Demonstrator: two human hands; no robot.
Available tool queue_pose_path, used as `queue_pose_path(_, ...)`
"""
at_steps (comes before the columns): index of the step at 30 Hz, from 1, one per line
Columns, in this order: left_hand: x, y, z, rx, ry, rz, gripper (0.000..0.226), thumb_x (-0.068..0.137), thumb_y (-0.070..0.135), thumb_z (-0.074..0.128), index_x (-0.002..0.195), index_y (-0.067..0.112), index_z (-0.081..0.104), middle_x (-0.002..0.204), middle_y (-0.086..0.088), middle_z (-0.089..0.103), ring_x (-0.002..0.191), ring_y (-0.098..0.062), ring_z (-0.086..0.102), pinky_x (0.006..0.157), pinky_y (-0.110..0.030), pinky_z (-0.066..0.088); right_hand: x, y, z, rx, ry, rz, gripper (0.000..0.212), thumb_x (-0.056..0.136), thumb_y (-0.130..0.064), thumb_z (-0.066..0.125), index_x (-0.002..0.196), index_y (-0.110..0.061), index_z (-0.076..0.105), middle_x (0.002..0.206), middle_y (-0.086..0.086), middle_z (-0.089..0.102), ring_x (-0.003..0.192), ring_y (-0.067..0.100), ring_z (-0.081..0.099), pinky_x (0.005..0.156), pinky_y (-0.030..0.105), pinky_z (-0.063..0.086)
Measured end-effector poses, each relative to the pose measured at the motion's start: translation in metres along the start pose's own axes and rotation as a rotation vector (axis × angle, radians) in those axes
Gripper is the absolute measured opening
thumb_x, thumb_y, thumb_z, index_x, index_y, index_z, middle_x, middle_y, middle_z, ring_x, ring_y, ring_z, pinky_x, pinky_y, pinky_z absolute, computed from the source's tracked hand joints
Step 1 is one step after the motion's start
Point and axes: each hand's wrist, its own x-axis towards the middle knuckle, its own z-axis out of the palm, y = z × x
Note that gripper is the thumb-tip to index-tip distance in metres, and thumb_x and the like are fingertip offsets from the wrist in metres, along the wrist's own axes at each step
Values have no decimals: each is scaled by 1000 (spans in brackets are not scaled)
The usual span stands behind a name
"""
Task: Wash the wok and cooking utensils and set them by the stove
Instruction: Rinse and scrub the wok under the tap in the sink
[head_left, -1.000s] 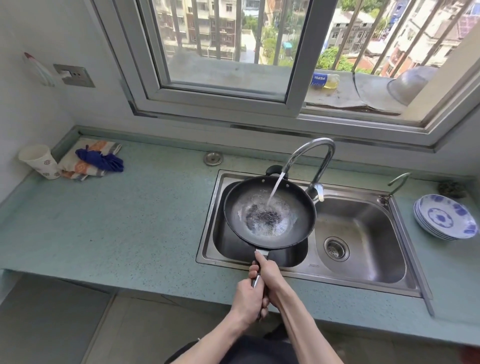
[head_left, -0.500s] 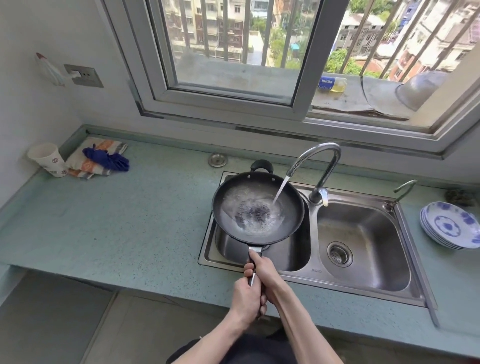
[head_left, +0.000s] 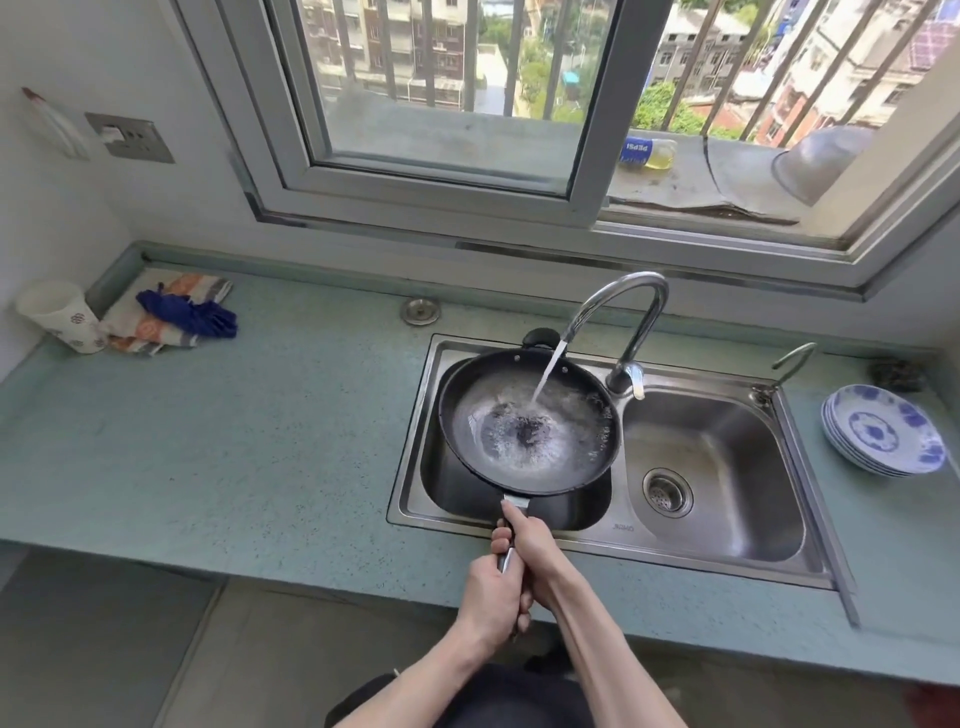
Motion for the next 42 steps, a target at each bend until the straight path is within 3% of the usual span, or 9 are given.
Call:
queue_pose_path(10, -1, 4, -12, -39, 79, 5, 53, 108, 26, 40, 58, 12, 43, 43, -6, 44, 30, -19, 42, 36, -18, 27, 3, 0, 22, -40, -40, 1, 31, 109, -28, 49, 82, -13, 44, 59, -3, 42, 42, 7, 42, 39, 16, 34)
queue_pose_path(26, 4, 8, 11, 56, 11, 52, 55, 107, 29, 43, 55, 11, 45, 43, -8, 45, 32, -21, 45, 36, -22, 30, 1, -13, -10, 14, 6, -18, 32, 108, -28, 50, 81, -13, 43, 59, -2, 44, 44, 8, 44, 40, 18, 36)
queue_pose_path(42, -3, 18, 10, -53, 87, 21, 56, 108, 28, 41, 55, 10, 43, 41, -6, 41, 31, -18, 40, 35, -19, 28, 2, -19, 4, -126, -72, -28, 30, 108, -25, 50, 81, -13, 44, 59, -2, 44, 45, 8, 43, 43, 18, 35)
